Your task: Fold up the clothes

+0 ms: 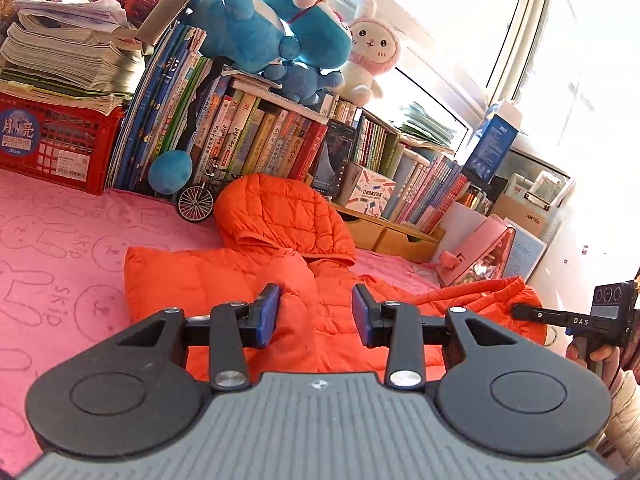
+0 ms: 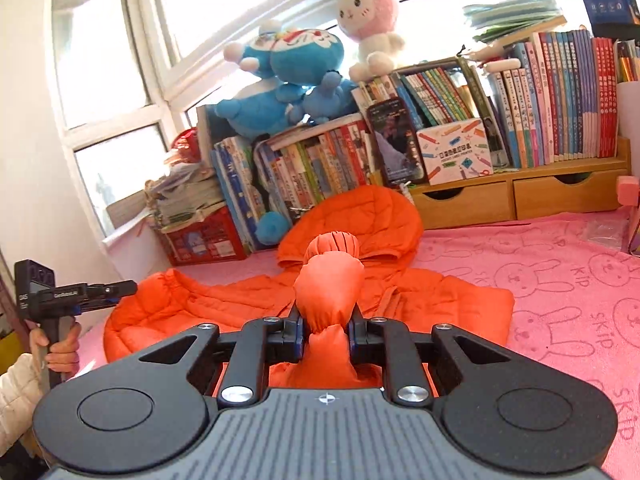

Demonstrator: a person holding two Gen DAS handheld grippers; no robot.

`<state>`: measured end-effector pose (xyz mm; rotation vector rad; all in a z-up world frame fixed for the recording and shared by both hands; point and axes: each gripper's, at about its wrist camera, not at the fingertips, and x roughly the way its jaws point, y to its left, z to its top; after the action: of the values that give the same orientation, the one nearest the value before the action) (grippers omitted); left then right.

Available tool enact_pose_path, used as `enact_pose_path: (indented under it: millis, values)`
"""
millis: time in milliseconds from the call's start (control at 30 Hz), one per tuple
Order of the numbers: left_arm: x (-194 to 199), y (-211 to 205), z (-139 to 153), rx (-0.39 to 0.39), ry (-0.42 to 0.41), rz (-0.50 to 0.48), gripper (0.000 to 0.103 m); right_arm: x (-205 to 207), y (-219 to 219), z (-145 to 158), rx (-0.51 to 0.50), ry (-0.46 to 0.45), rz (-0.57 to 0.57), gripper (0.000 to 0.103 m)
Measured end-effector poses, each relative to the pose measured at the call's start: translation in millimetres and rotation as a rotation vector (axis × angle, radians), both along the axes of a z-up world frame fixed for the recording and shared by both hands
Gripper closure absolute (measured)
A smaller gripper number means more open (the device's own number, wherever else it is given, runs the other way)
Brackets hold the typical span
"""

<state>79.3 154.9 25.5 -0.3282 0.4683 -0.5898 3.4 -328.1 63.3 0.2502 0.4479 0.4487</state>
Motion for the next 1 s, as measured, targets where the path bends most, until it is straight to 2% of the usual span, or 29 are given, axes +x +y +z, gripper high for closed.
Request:
enact_pose_path:
  millis: [133,233,300,367,400,433,467,500,533,633,733,800,867,1000]
  values:
    - [-42.4,14.7,-6.2,0.024,0.042,0.016,0.067,-54.8,11.6,-5.5,-0.125,0.046,0.095,0.080]
    - [-68.3,25.0,-7.5,0.063,0.055,0.051,0.060,-87.1,16.9,-21.7,-0.166,0.124,0.126,0.074]
    - [-79.2,31.9,-4.2,0.099,0.048,0.088,0.057,-97.0,11.7,-26.7,-0.160,0.161,0.100,0.063]
    - [-80.2,37.9,1.1,0.101,0.044,0.120,0.054,-105.0,5.4,-30.5,-0.149,0.195,0.064,0.048]
    - [-79.4,40.8,3.9,0.096,0.043,0.136,0.051,-107.5,0.9,-29.0,-0.140,0.199,0.040,0.047]
    - [-76.5,42.2,6.7,0.093,0.041,0.146,0.050,-109.1,-6.9,-25.0,-0.122,0.189,0.010,0.040]
    - [-71.9,42.2,9.4,0.091,0.037,0.152,0.047,-111.3,-16.6,-21.8,-0.100,0.176,-0.020,0.028]
    - [-66.7,40.6,11.7,0.090,0.031,0.151,0.047,-111.1,-25.8,-16.3,-0.075,0.161,-0.048,0.023]
    - [-59.9,36.0,13.1,0.096,0.019,0.142,0.047,-107.9,-34.1,-8.3,-0.053,0.142,-0.077,0.017]
    - [-31.0,15.4,15.5,0.104,-0.017,0.105,0.042,-81.2,-50.2,14.9,-0.038,0.078,-0.171,0.016]
    - [12.2,-10.6,15.4,0.068,0.009,0.048,0.042,-30.9,-45.0,36.7,-0.085,0.036,-0.224,0.016]
    - [35.1,-26.4,10.5,0.097,0.046,0.045,0.042,8.0,-28.5,47.3,-0.144,0.027,-0.196,0.016]
    - [55.6,-41.3,4.4,0.142,0.085,0.053,0.042,39.5,-2.7,49.4,-0.251,0.034,-0.131,0.016]
    - [60.4,-37.5,-20.8,0.174,0.170,0.050,0.042,71.0,47.2,28.1,-0.444,0.059,0.034,0.016]
